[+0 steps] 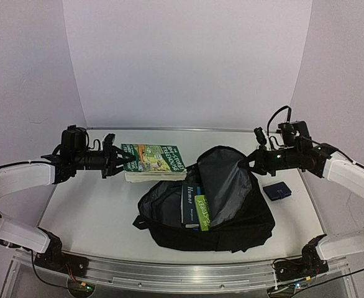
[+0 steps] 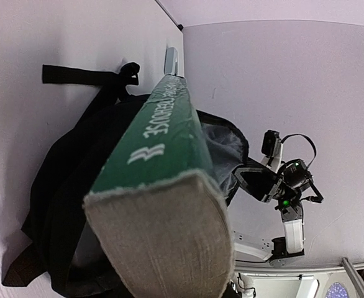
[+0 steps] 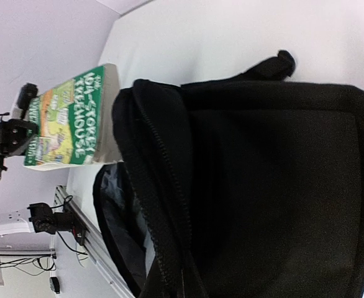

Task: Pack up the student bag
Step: Place the book in the student bag.

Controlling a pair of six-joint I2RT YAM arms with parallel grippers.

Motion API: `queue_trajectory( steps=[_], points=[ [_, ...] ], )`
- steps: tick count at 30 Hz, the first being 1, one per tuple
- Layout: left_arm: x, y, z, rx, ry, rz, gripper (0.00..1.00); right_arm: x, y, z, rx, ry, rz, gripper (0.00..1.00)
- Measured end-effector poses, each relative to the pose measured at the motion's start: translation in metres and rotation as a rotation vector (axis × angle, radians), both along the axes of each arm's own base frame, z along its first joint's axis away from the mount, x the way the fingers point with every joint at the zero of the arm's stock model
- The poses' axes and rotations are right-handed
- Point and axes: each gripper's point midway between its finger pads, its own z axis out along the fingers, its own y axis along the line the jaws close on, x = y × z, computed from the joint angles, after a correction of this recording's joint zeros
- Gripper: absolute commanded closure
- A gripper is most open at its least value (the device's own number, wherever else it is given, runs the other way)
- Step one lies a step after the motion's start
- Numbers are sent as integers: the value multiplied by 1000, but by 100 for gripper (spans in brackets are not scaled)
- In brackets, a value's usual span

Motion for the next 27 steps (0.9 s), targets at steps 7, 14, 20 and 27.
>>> queue_trajectory(
  steps=[7,14,20,27],
  points=[
    [-20,-44,-5,-14,15,-101,100,-2,2,23,46,-35,0,100],
    [-29,-84,-32,-35,76,-180,100,-2,5,31,79,-44,2,100],
    [-25,-89,-47,-23,104,-169,100,-3,5,37,95,-52,0,100],
    [-23,-89,-51,-14,102,-156,100,-7,6,53,128,-84,13,100]
  ],
)
